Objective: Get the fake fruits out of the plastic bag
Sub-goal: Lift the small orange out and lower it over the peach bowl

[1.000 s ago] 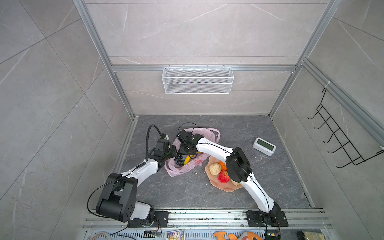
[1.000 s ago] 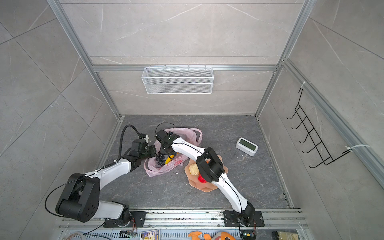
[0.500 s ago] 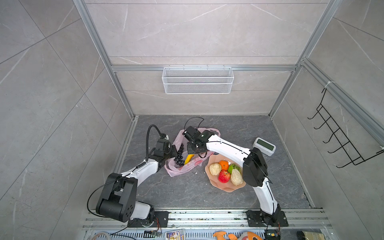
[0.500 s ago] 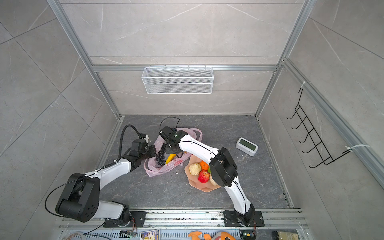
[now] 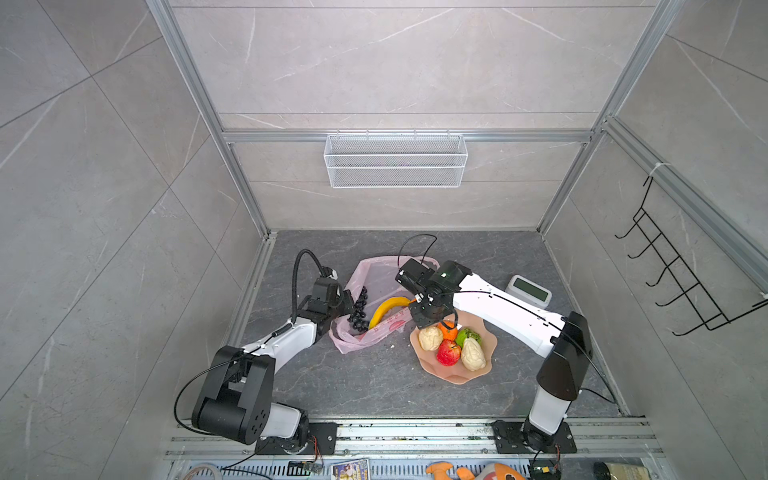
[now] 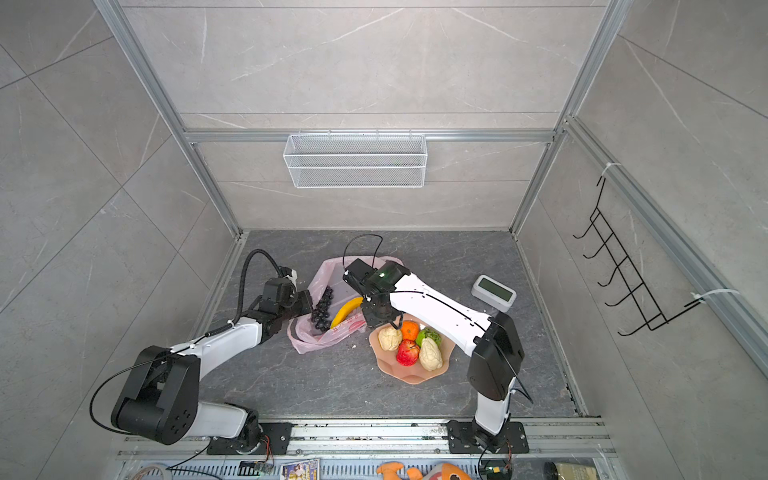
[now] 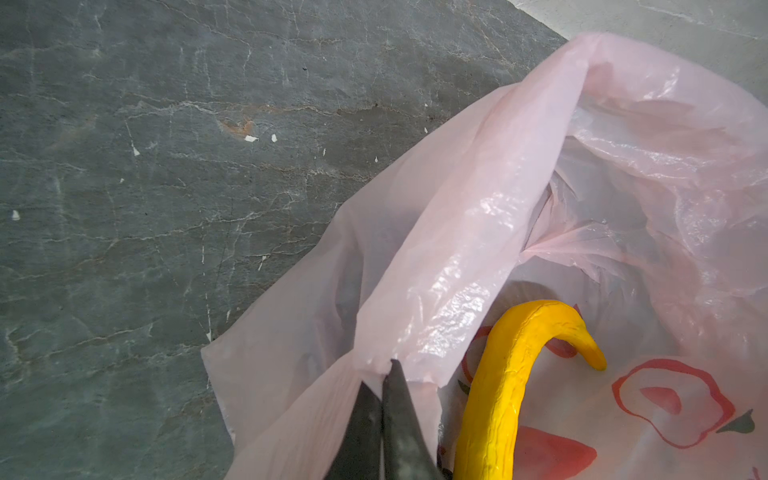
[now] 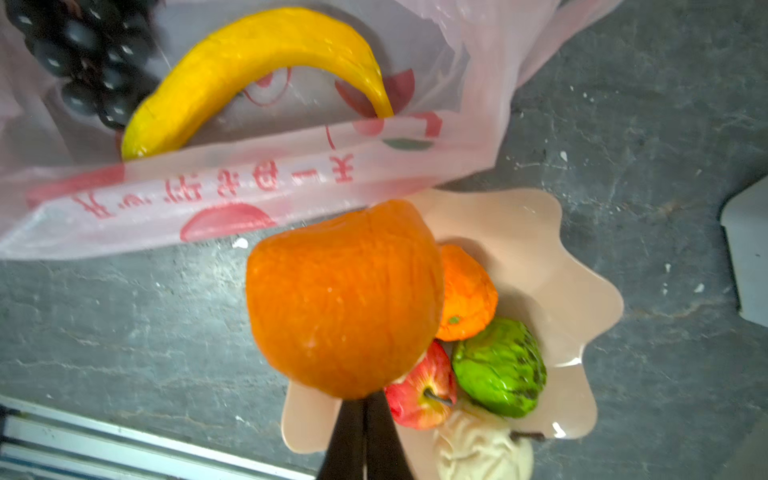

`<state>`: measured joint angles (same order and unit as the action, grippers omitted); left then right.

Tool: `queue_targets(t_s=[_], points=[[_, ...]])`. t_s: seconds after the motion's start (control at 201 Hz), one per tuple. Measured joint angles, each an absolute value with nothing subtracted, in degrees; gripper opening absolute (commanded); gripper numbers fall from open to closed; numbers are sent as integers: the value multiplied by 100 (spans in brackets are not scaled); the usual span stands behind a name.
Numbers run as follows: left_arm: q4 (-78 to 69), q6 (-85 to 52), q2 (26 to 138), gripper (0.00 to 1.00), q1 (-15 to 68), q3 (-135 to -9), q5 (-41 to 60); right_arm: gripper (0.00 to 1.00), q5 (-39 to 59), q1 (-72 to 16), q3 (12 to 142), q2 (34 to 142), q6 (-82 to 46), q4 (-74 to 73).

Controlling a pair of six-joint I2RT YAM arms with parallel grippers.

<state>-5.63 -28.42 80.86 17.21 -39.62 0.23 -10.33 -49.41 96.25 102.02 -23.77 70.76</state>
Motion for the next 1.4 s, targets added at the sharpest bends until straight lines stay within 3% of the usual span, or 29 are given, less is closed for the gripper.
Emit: queue_targets(t_s=[0.478,1.399], points=[[-561,-2829,8084,0,1721,-3962,14,0,-1020,-4748,8884,9773,-2156,8121],[-563,-2829,8084,0,1721,-3962,14,1,-963,-4534,8394,10064,-1942,8180]])
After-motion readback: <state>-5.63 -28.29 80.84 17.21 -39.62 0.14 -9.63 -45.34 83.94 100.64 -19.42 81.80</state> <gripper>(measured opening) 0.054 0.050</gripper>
